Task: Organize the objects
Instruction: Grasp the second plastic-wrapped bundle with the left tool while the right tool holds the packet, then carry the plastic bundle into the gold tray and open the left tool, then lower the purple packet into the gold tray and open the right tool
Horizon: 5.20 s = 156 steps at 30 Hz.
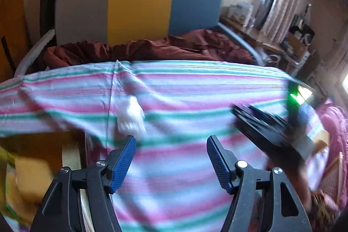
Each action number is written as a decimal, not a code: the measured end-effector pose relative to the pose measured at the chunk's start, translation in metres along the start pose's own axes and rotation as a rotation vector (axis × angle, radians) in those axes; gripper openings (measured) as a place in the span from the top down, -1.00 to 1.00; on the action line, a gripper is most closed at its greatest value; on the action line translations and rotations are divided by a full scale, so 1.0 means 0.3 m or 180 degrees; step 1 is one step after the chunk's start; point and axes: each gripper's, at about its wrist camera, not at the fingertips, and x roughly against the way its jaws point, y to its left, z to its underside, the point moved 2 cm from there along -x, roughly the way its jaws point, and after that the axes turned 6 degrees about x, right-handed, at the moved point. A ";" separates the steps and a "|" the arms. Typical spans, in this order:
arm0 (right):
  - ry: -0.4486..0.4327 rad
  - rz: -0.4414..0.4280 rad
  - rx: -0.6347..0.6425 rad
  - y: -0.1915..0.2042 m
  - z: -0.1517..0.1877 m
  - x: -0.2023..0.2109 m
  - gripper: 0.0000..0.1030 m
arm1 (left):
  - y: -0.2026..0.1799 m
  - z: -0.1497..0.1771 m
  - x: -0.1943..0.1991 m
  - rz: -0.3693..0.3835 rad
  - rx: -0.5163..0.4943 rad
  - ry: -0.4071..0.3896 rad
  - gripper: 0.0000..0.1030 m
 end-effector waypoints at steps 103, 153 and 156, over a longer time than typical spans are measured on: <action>-0.0564 -0.1406 0.0642 0.650 0.319 0.707 0.17 | 0.789 0.298 0.539 -0.0619 0.1283 -0.0844 0.07; -0.0018 -0.1394 0.1182 1.001 0.445 0.696 0.13 | 0.740 0.546 0.729 -0.1509 0.1370 -0.0777 0.07; 0.0018 -0.1391 0.1142 1.001 0.448 0.689 0.05 | 0.744 0.546 0.725 -0.1520 0.1392 -0.0734 0.07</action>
